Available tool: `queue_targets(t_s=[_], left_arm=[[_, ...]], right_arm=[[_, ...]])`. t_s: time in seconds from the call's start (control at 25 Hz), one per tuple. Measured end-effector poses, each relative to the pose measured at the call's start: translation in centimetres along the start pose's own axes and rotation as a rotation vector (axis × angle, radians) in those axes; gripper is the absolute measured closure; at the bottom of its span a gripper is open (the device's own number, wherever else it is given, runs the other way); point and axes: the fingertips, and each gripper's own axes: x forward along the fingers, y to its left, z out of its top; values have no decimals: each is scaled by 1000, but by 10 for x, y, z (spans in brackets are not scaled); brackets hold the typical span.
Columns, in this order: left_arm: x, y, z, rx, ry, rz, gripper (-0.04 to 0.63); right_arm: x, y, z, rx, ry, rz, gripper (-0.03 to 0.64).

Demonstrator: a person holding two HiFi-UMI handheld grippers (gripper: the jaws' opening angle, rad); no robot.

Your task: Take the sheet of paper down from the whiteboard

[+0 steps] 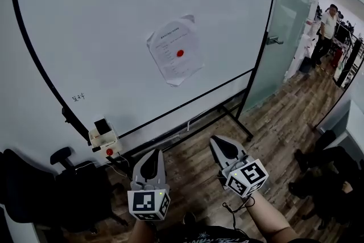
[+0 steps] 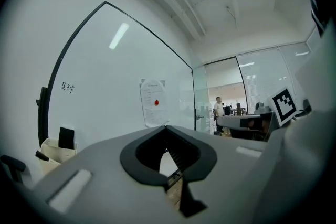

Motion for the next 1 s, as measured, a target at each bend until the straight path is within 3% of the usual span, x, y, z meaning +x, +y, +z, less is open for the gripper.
queue_targets(t_s=[0.52,1.0], left_arm=[[53,50,0,-19,-2,-54,586],[87,83,33,52,-79,86,584]], right_arm=[[69,-25,7,-27,7,-52,600],[140,-73,27,-68,-21,0,598]])
